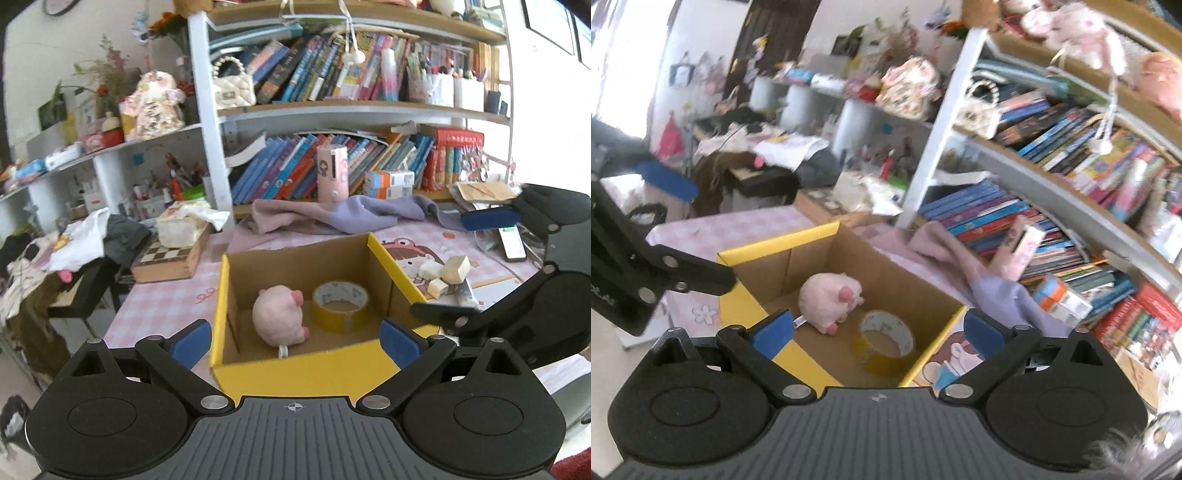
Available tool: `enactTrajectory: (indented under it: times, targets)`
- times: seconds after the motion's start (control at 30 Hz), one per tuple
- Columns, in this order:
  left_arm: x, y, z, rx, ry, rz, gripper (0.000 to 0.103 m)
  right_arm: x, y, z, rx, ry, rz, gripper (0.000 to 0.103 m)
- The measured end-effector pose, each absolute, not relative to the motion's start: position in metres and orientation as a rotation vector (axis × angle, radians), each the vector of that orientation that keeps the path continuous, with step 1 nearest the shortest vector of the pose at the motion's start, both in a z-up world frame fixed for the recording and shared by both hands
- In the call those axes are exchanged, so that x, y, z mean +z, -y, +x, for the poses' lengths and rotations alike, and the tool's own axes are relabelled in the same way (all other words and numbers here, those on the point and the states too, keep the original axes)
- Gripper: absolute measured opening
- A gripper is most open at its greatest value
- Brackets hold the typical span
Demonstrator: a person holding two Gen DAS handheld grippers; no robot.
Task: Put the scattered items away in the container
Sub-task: 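Raise both tools out of the box and pull back from it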
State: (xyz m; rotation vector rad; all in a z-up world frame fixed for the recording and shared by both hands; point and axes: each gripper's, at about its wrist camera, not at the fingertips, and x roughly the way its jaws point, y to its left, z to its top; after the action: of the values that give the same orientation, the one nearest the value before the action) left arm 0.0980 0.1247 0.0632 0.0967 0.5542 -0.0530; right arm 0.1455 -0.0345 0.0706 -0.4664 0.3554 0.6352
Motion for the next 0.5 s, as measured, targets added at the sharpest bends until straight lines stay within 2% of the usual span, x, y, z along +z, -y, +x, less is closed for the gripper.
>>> enactTrajectory:
  times: [0.5]
  targets:
    - [0.046, -0.118, 0.043, 0.043, -0.56, -0.034, 0.099, 0.06, 0.067, 0.073, 0.491, -0.356, -0.287, 0.1]
